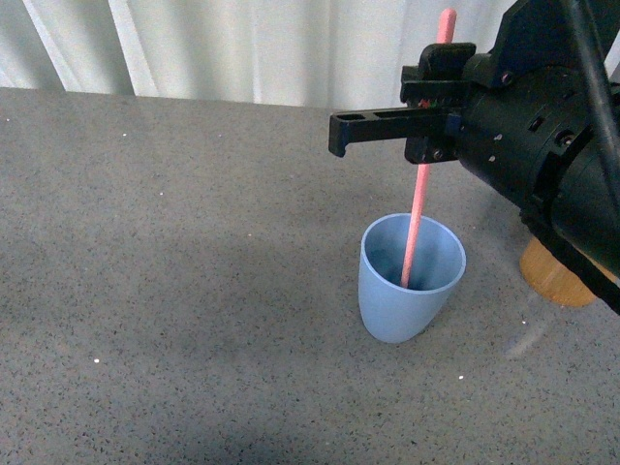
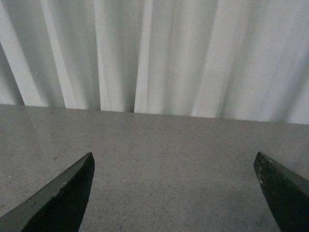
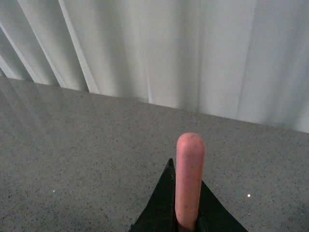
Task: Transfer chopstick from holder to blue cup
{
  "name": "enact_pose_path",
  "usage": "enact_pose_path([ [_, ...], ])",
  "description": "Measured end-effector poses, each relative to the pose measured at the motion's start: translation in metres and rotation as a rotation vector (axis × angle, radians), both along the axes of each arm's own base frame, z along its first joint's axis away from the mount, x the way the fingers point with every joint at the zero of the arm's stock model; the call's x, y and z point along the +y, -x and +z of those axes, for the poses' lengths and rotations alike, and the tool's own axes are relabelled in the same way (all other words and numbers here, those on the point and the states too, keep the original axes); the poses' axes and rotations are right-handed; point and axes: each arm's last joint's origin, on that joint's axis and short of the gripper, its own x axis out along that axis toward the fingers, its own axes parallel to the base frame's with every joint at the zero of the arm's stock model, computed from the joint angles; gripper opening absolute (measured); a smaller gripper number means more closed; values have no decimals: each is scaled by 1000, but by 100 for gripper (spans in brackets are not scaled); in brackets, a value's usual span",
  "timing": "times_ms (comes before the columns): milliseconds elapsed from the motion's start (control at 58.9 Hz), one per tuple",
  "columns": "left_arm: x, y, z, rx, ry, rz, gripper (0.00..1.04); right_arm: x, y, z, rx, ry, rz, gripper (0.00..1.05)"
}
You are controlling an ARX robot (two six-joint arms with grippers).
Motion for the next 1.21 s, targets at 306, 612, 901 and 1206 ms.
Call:
enact_pose_path([
  [306, 0, 0, 0, 0, 0, 0, 98, 3, 0, 6, 14, -21, -2, 47],
  [612, 0, 0, 0, 0, 0, 0, 98, -6, 4, 42, -56, -53, -64, 97],
  [901, 0, 0, 0, 0, 0, 0, 98, -92, 36, 96, -90, 31, -590, 95],
  [1206, 0, 0, 0, 0, 0, -1, 98, -157, 116, 115, -51, 102, -914, 94],
])
